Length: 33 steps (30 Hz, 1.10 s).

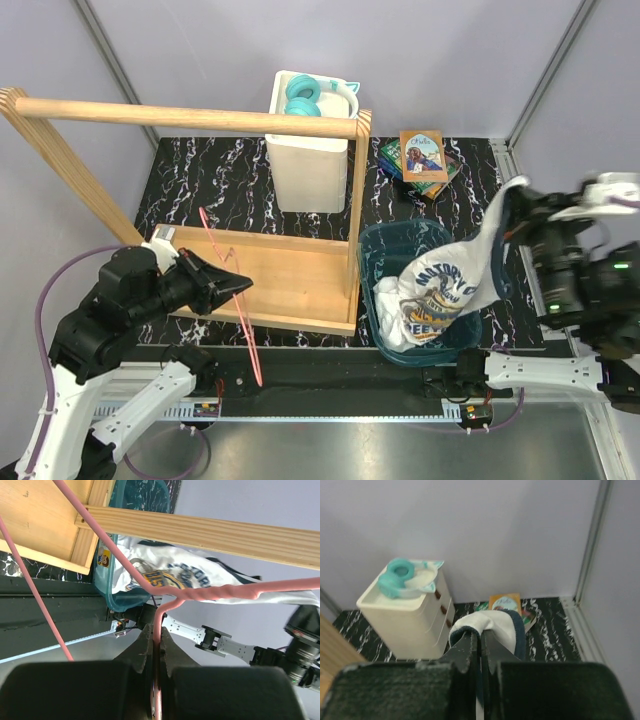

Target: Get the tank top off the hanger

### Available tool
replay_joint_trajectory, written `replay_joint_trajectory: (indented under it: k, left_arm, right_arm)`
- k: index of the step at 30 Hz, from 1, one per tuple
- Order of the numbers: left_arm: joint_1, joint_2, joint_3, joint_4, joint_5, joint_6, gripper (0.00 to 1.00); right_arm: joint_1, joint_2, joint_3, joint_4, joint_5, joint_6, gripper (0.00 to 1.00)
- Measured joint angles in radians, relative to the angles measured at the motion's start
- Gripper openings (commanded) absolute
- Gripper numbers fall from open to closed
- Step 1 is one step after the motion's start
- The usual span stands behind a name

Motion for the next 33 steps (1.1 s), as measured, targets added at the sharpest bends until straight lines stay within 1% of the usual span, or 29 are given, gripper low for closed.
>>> replay_joint_trajectory:
  k: [3,6,7,12,13,14,15,16,18,19,21,22,24,26,30,33]
  left_arm:
    - [0.0,-0.008,0.0,0.0,0.0,0.0,0.0]
    - [0.0,-0.022,0.0,0.0,0.0,-0.001,0.0]
    - [0.0,-0.025,0.0,0.0,0.0,-0.001,0.0]
    - [0.0,-0.047,-0.021,0.007,0.0,-0.001,0.0]
    - [0.0,-0.05,-0.032,0.006,0.0,0.0,0.0]
    - [0.0,-0.051,-0.039,0.006,0.0,0.0,0.0]
    - [0.0,-0.052,-0.045,0.006,0.0,0.003,0.0]
    - [0.0,-0.052,-0.051,0.006,-0.001,0.007,0.0]
    - [0.0,-0.052,-0.058,0.006,-0.001,0.021,0.0]
    - [0.0,-0.051,-0.058,0.006,-0.002,0.027,0.0]
    - [0.0,-0.051,-0.058,0.007,-0.007,0.049,0.0]
    - [0.0,-0.051,-0.058,0.007,-0.008,0.056,0.0]
    - [0.0,-0.048,-0.058,0.008,-0.009,0.076,0.0]
    - [0.0,-0.044,-0.058,0.013,-0.009,0.093,0.0]
    - [0.0,-0.049,-0.056,0.024,-0.003,0.127,0.0]
    - [0.0,-0.094,-0.046,0.025,0.016,0.156,0.0]
  right_arm:
    - [0.0,0.014,-0.107,-0.152,-0.021,0.192,0.0]
    - [0.0,0.06,-0.229,-0.296,-0.079,0.423,0.0]
    - [-0.001,0.07,-0.251,-0.32,-0.09,0.464,0.0]
    - [-0.029,0.115,-0.428,-0.507,-0.199,0.88,0.0]
    - [-0.041,0.108,-0.455,-0.564,-0.224,0.99,0.01]
    - [-0.051,0.101,-0.469,-0.594,-0.239,1.051,0.04]
    - [-0.064,0.086,-0.487,-0.625,-0.263,1.126,0.09]
    - [-0.077,0.06,-0.512,-0.653,-0.291,1.207,0.2]
    - [-0.095,0.008,-0.55,-0.709,-0.335,1.334,0.32]
    - [-0.098,-0.009,-0.561,-0.735,-0.354,1.383,0.45]
    - [-0.103,-0.056,-0.574,-0.8,-0.407,1.485,0.62]
    - [-0.103,-0.071,-0.574,-0.821,-0.426,1.509,0.82]
    - [-0.104,-0.101,-0.57,-0.859,-0.478,1.543,0.94]
    - [-0.105,-0.113,-0.547,-0.896,-0.532,1.543,1.0]
    - [-0.105,-0.112,-0.431,-0.94,-0.639,1.495,1.0]
    - [-0.105,-0.113,-0.33,-0.948,-0.694,1.436,1.0]
